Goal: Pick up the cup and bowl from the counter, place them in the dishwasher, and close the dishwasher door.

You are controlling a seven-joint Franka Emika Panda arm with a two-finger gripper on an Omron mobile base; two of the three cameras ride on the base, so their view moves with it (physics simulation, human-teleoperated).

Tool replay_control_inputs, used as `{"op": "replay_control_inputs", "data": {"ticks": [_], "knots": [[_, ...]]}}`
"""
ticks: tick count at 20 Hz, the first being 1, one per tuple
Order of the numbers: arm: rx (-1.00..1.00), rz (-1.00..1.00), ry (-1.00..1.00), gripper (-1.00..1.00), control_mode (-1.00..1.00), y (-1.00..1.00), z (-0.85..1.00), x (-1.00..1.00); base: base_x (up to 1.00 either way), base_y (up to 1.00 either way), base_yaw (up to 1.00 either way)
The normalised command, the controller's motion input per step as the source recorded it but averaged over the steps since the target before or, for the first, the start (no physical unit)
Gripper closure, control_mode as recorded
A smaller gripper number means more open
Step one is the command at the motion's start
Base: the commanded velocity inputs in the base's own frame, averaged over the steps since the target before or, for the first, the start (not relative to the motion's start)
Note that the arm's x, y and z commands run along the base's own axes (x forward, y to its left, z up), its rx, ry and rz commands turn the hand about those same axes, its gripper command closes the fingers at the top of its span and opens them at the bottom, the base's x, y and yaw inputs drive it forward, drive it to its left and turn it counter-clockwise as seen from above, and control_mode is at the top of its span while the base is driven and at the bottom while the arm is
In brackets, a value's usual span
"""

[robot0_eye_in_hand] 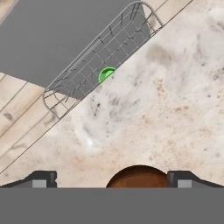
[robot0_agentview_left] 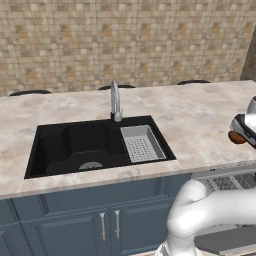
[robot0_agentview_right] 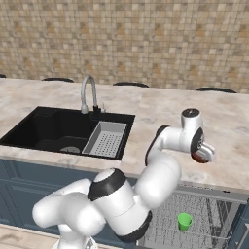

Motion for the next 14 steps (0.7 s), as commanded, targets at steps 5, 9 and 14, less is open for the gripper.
{"op": "replay_control_inputs", "data": {"ticks": [5, 9, 14], "knots": [[0.0, 0.0, -0.02, -1.0, -1.0, 0.0, -0.34, 0.02, 0.0, 0.0, 0.0], [0.0, 0.0, -0.01, -1.0, -1.0, -0.02, -0.29, 0.05, 0.0, 0.0, 0.0], [0.0, 0.0, -0.06, -1.0, -1.0, -0.1, -0.01, 0.0, 0.0, 0.0, 0.0]]}}
